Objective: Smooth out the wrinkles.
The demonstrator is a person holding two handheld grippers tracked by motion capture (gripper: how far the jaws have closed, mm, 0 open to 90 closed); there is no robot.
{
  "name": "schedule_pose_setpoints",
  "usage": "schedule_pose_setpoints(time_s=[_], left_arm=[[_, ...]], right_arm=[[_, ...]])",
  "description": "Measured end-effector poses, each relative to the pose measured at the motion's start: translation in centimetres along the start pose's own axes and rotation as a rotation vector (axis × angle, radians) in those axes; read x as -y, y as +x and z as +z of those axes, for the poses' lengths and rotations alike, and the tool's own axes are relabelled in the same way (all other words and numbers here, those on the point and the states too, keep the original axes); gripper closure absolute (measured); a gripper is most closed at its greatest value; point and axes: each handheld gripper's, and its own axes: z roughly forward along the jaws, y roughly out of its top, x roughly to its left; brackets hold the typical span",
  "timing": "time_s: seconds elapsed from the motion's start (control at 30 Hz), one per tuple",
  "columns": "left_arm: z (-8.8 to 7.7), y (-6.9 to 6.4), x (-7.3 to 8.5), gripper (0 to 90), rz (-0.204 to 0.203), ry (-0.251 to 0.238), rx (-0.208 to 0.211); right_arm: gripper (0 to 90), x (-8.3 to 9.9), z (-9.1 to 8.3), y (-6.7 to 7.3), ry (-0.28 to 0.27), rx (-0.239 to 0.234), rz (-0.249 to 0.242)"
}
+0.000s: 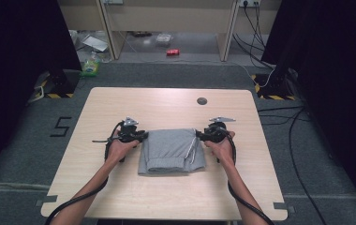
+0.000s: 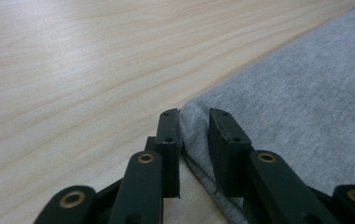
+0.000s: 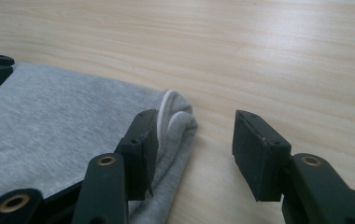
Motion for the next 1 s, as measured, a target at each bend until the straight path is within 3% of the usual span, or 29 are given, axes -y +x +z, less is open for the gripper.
schedule_pose_setpoints(time_s=[0.1, 0.2, 0.3, 0.57, 1.0], left_arm=[[-0.3, 0.2, 0.0, 62.8, -0.035, 0.003, 0.010], [-0.9, 0.5, 0.1, 56.5, -0.084, -0.018, 0.042], [-1.8, 0.6, 0.1, 51.5, -0.093, -0.031, 0.048], [-4.0, 0.2, 0.3, 45.0, -0.073, -0.023, 0.076], [-6.7, -0.2, 2.0, 37.0, -0.048, -0.002, 0.098]], right_arm=[[47.9, -0.1, -0.5, 0.1, -0.004, 0.022, -0.007], [46.7, -0.4, -1.3, 0.5, -0.036, -0.011, 0.008], [45.0, -0.5, -2.2, 1.2, -0.046, -0.011, -0.027], [43.0, -0.1, -3.1, 2.4, -0.044, -0.029, -0.056], [39.7, 1.3, -4.6, 3.6, -0.034, -0.041, -0.095]])
